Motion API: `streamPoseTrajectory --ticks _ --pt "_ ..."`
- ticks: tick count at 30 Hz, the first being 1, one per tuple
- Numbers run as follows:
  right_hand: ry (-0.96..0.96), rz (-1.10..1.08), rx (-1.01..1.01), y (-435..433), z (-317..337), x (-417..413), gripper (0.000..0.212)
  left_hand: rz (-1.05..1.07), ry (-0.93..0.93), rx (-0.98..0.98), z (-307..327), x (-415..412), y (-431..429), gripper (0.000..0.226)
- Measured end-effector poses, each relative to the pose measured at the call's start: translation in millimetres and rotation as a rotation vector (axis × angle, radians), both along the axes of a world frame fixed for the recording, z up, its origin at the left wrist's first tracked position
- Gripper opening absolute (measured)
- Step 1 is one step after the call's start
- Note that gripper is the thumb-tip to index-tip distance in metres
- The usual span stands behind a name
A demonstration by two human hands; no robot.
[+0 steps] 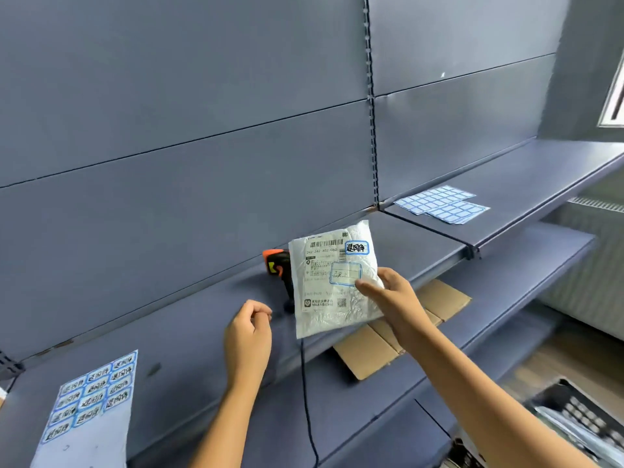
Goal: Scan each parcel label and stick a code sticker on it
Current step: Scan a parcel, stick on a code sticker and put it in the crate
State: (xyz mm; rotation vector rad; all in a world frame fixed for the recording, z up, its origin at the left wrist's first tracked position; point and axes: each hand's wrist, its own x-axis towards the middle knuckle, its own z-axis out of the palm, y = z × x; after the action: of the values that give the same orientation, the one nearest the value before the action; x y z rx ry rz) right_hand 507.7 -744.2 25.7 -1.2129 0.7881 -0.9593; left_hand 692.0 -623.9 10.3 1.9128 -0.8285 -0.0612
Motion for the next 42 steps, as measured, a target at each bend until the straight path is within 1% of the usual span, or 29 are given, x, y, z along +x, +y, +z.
streamPoseTrajectory --ticks 3,6,13,15,18,22,25,29,33,38,42 --pt "0.008 -0.078 0.026 -1.5 -4.8 -69.3 0.024 -0.096 -0.017 -0.008 -0.6 -62.9 -16.6 0.026" --pt "0.025 -0.172 0.026 -0.6 -11.1 -146.7 0.024 -0.198 -0.047 0.047 -9.3 -132.3 -29.4 0.026" --pt "0.05 -0.376 0.057 15.3 -32.0 -300.8 0.028 -0.4 -0.052 0.106 -46.5 -260.9 -40.5 0.026" --pt "0.072 -0.451 0.079 28.6 -38.5 -346.4 0.028 -0.465 -0.088 0.153 -56.7 -297.9 -43.7 0.024" --pt "0.087 -0.574 0.106 47.9 -42.8 -410.6 0.026 -0.612 -0.14 0.217 -63.8 -354.8 -51.5 0.023" --pt "0.09 -0.718 0.142 72.9 -49.1 -480.7 0.017 -0.838 -0.178 0.233 -68.8 -429.5 -65.1 0.021" --pt "0.062 -0.81 0.191 87.4 -59.6 -515.1 0.017 -0.964 -0.191 0.251 -75.5 -470.4 -72.6 0.023" --pt "0.056 -0.891 0.239 94.1 -72.7 -547.0 0.029 -1.064 -0.178 0.322 -91.7 -507.1 -84.7 0.022" --pt "0.06 -0.931 0.273 76.1 -82.1 -568.5 0.024 -1.093 -0.178 0.412 -110.9 -530.8 -109.6 0.019" --pt "0.096 -0.907 0.291 11.6 -91.8 -581.7 0.028 -1.118 -0.14 0.449 -125.9 -551.6 -171.0 0.021" --pt "0.144 -0.822 0.306 -59.1 -93.8 -576.4 0.026 -1.063 -0.104 0.443 -123.2 -549.9 -227.8 0.023"
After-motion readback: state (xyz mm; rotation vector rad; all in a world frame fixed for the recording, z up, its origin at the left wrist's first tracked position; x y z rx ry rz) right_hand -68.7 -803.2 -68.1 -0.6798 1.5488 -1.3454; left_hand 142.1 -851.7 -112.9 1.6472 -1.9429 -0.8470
